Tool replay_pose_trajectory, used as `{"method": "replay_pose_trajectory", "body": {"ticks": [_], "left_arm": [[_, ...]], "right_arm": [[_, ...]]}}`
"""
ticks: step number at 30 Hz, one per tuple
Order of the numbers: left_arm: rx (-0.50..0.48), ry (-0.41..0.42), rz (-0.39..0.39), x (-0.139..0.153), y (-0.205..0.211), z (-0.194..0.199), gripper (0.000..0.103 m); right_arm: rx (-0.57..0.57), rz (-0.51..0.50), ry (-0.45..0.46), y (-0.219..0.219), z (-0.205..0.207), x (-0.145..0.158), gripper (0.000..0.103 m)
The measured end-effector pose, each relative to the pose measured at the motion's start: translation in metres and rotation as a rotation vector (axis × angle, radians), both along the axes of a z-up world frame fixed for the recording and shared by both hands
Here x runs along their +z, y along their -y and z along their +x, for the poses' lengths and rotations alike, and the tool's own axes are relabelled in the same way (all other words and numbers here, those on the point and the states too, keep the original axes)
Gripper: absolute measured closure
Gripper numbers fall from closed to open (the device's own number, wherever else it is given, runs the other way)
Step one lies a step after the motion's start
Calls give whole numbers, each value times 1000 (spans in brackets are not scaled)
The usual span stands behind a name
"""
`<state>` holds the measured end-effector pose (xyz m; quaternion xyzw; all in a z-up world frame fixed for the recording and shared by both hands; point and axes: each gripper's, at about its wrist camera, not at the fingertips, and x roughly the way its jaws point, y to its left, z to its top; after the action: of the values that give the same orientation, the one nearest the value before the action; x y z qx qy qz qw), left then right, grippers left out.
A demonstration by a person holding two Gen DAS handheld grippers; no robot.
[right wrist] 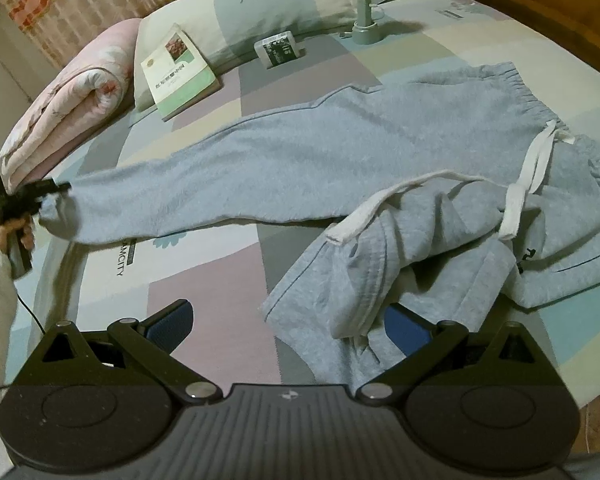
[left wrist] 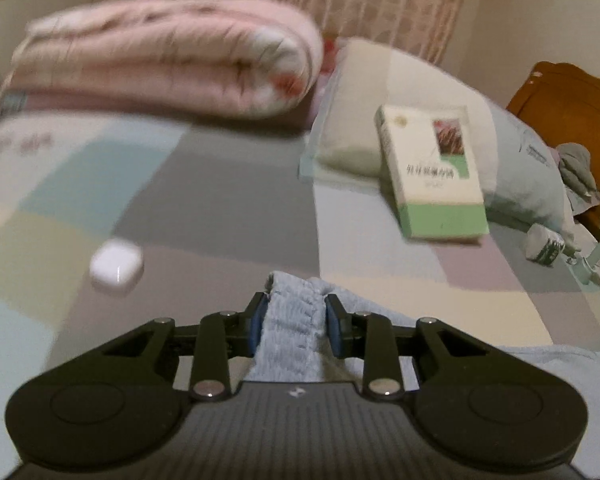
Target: Fold clothes
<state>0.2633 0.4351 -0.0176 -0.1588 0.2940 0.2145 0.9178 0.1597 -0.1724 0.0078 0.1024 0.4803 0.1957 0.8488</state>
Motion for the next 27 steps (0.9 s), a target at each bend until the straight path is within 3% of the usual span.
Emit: {"method": "replay_pose_trajectory", "body": {"ticks": [4, 9, 12, 15, 18, 22, 27], "left_arm": [[0, 4, 66, 16, -2, 15, 74], [36, -14, 83, 12, -8, 35, 73], [48, -67, 103, 9, -8, 44, 67], [98, -89, 172, 10, -7, 44, 64], [70, -114, 189, 10, 1, 41, 59], [-102, -146, 226, -2, 42, 33, 43], [-324, -199, 238, -41, 101, 29, 40]], "right_arm": [[-12, 2, 0, 2, 1, -1, 0], [-13, 4, -2, 2, 2, -2, 0], [-10, 5, -2, 2, 3, -2, 0], [-6, 5, -3, 1, 3, -2, 0], [1, 8, -4, 0, 3, -3, 0], [14, 14, -8, -4, 4, -5, 0], [22, 8, -12, -7, 5, -6, 0]]}}
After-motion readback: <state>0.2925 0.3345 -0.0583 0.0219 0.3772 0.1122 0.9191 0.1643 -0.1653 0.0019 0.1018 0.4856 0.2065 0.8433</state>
